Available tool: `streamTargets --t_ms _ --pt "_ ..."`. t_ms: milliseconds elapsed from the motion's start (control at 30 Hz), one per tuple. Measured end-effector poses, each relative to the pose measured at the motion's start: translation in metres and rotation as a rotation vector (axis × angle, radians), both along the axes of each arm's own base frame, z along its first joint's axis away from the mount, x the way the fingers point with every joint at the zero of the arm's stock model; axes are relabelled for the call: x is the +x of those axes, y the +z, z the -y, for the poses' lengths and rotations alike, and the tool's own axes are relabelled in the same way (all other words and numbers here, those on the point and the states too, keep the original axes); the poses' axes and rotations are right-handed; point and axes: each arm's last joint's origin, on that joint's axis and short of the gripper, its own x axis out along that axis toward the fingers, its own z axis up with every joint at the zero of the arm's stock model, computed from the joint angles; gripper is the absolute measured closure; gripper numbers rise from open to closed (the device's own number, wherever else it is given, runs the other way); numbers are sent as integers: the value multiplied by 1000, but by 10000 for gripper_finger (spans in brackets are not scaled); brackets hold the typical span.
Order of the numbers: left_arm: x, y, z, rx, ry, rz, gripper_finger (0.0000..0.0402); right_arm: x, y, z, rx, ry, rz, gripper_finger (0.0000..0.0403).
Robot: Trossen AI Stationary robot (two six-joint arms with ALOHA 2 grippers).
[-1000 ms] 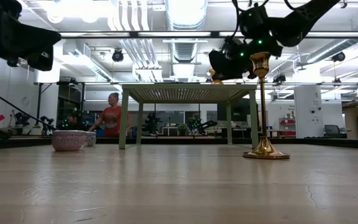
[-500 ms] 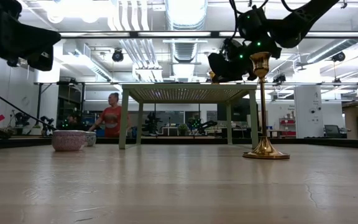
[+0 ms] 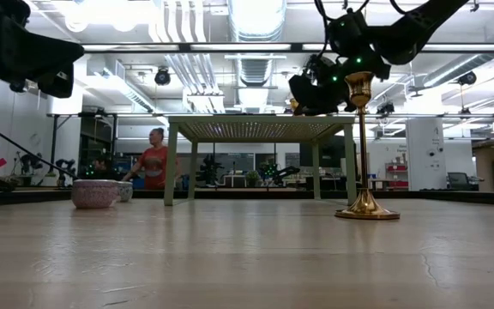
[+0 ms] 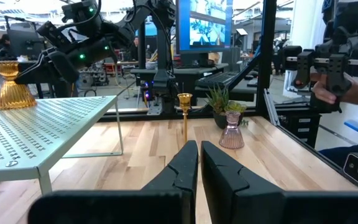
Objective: Pick & Place candle stick holders
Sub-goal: Put the pink candle holder on the shelf
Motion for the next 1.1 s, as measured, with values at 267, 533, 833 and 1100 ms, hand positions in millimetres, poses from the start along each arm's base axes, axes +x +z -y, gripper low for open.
streamTargets --t_ms 267,533,833,1100 --pt "0 0 0 0 0 1 376 -5 10 -3 -14 2 20 202" --pt "0 0 0 0 0 1 376 -17 27 -14 -3 25 25 180" --pt "0 0 0 0 -1 0 376 -26 45 -54 -1 149 -32 180" --pt "0 0 0 0 -1 1 376 -33 63 -100 -16 311 -18 182"
